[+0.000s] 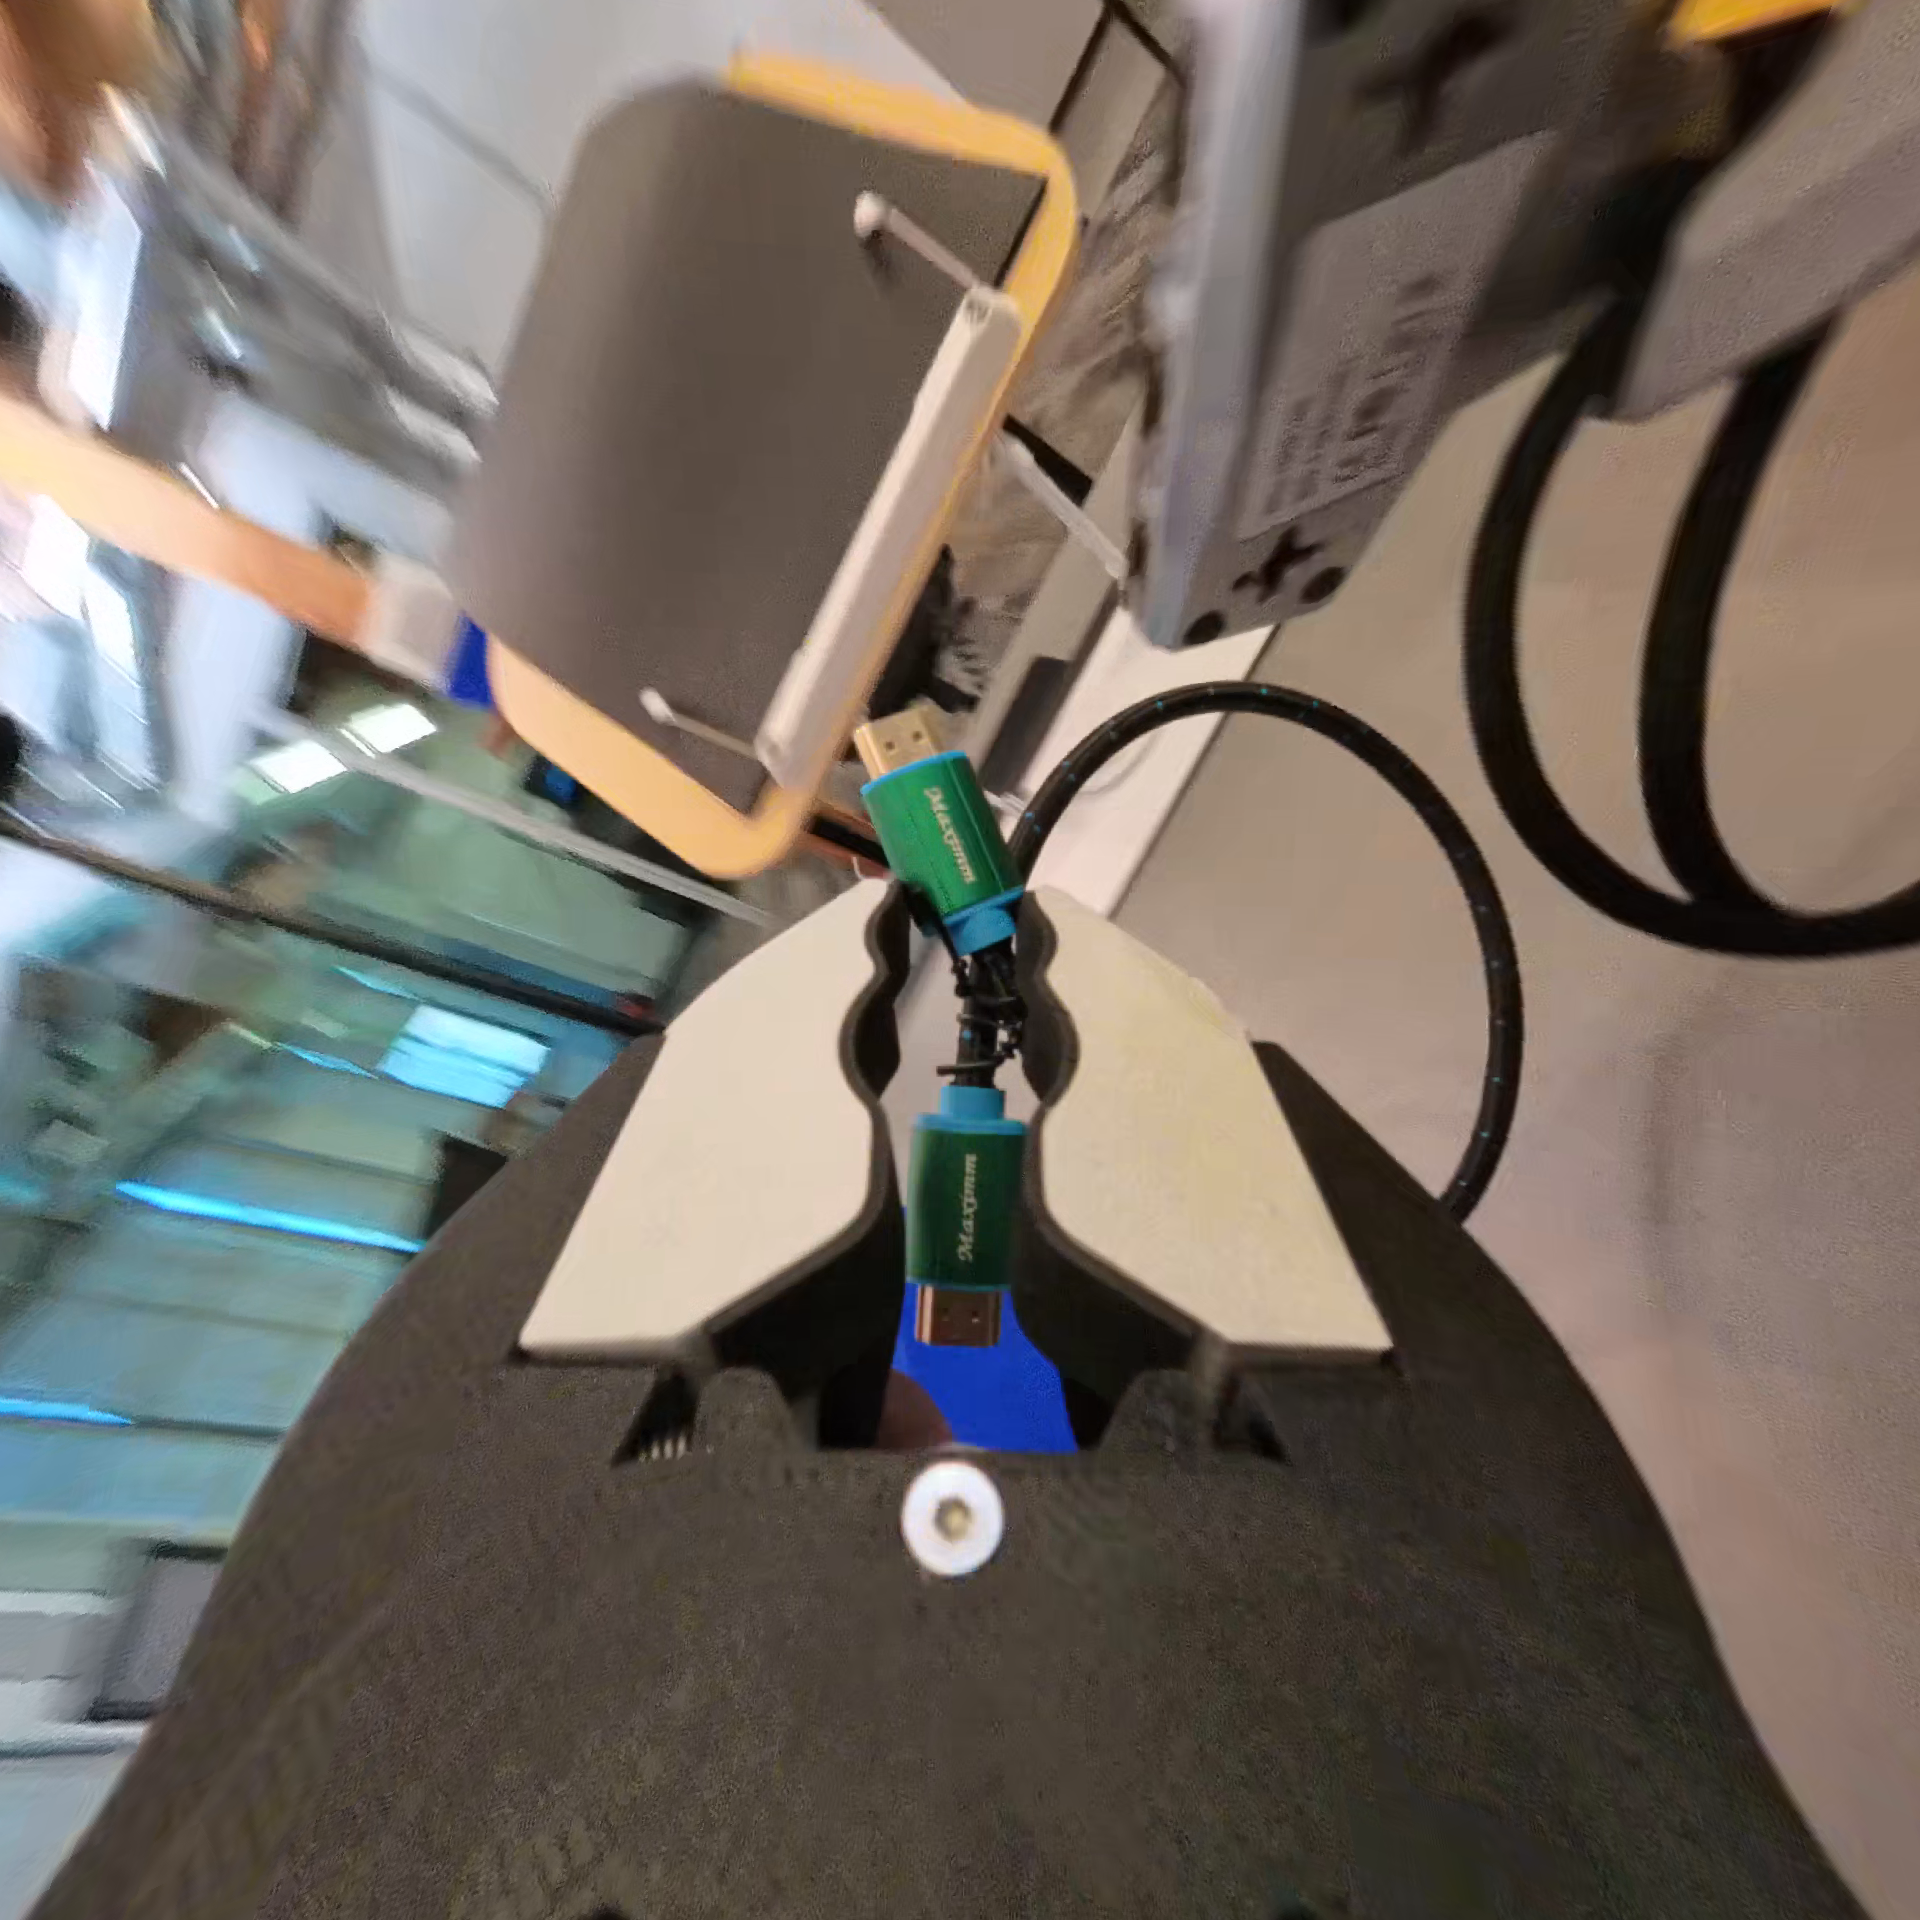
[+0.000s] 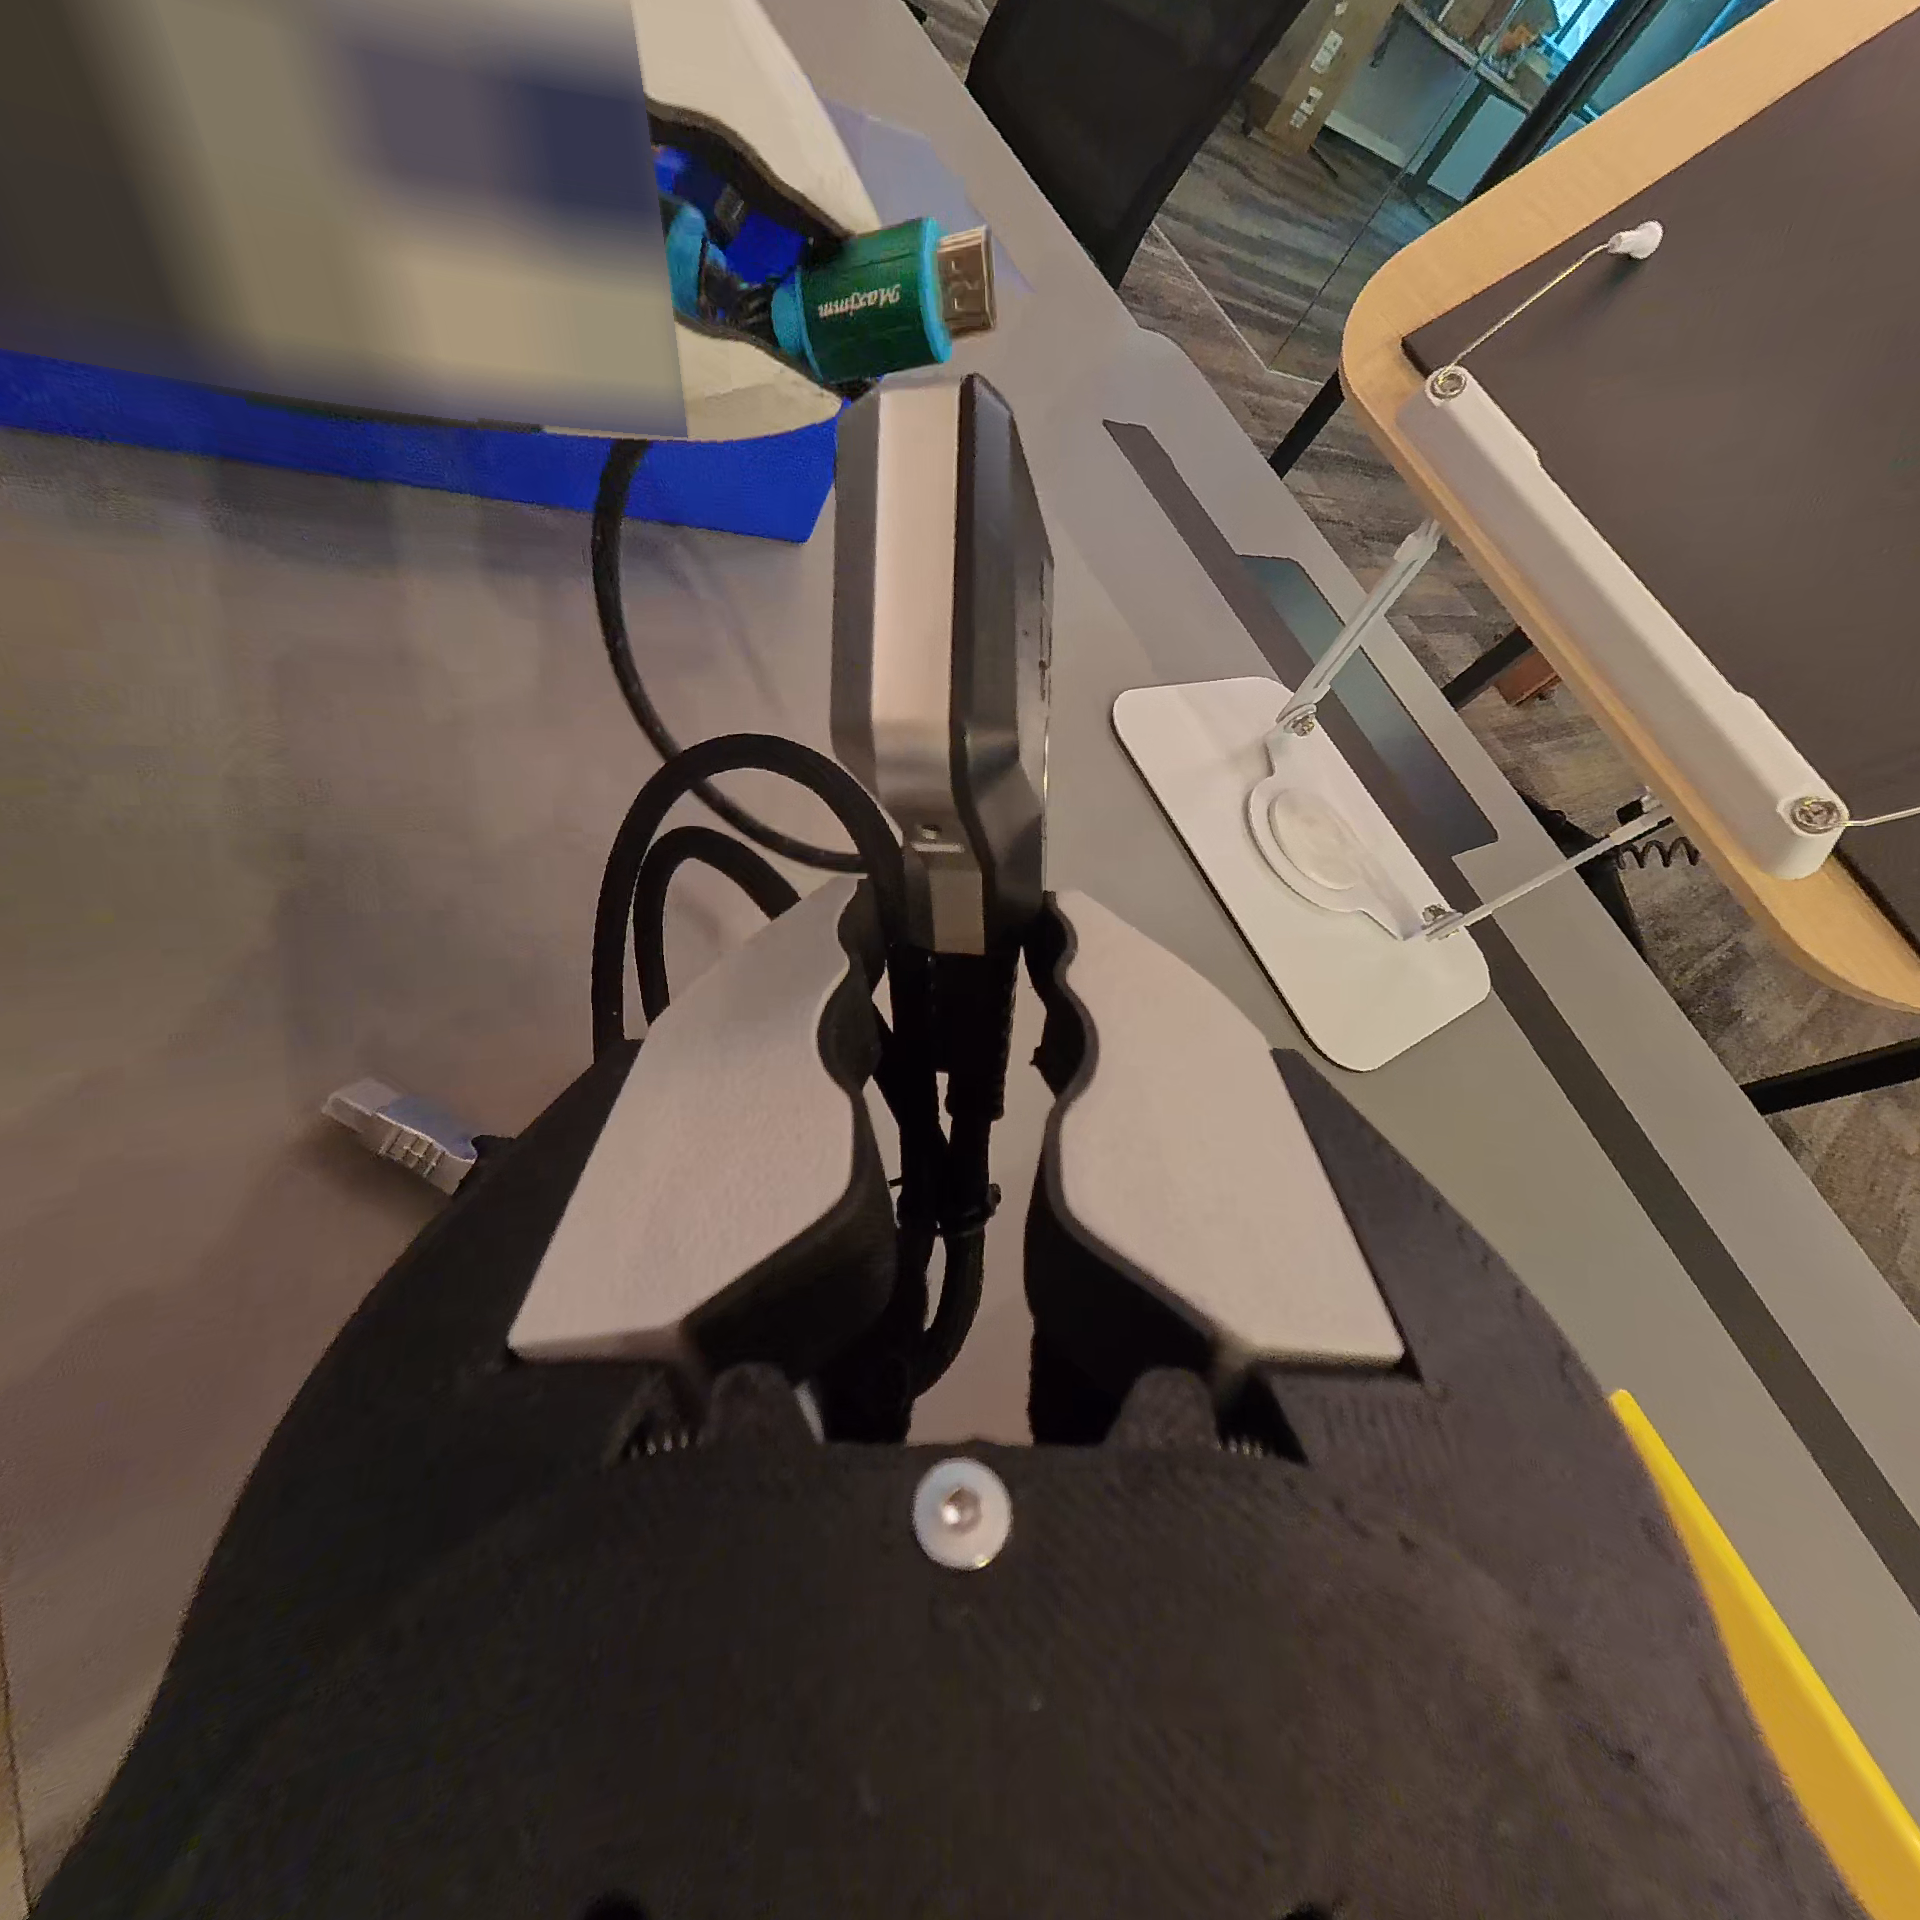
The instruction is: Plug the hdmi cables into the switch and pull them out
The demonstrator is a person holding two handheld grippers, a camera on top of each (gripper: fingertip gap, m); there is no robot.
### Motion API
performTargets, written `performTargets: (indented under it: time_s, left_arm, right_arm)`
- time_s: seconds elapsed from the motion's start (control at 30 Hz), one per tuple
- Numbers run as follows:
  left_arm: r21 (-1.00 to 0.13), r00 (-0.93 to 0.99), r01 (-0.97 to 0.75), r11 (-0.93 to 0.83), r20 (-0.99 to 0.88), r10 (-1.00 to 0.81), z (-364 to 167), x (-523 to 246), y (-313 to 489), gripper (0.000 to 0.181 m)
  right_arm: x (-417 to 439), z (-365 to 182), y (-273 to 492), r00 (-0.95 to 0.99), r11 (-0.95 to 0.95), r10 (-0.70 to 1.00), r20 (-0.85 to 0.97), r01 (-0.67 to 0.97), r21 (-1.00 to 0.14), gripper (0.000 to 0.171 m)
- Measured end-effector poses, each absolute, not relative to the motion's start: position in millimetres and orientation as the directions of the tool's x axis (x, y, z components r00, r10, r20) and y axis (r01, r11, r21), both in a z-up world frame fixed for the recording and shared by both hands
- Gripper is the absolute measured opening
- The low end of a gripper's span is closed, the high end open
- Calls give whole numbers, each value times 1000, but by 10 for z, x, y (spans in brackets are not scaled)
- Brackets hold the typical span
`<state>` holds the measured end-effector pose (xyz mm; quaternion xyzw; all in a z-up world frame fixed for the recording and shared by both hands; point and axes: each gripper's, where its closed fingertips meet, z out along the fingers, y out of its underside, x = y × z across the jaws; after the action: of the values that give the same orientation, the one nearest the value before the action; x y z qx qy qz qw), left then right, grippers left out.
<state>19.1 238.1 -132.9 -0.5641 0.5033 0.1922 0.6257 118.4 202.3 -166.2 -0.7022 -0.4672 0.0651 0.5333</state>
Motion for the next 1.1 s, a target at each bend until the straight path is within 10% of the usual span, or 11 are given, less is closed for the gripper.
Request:
performTargets:
  time_s: [0.3, 1.1]
  left_arm:
    - [62, -97, -855, 515, -994, -41, -1289, 392, 2215, 20]
    - [630, -576, -513, 583, -756, 310, -1213, 332, 2036, 19]
  right_arm:
    - [1162, -1701, 2011, 539, 6, 735, 413, 603, -798, 27]
    - [929, -1867, 1903, 427, 33, 808, 406, 655, -755, 27]
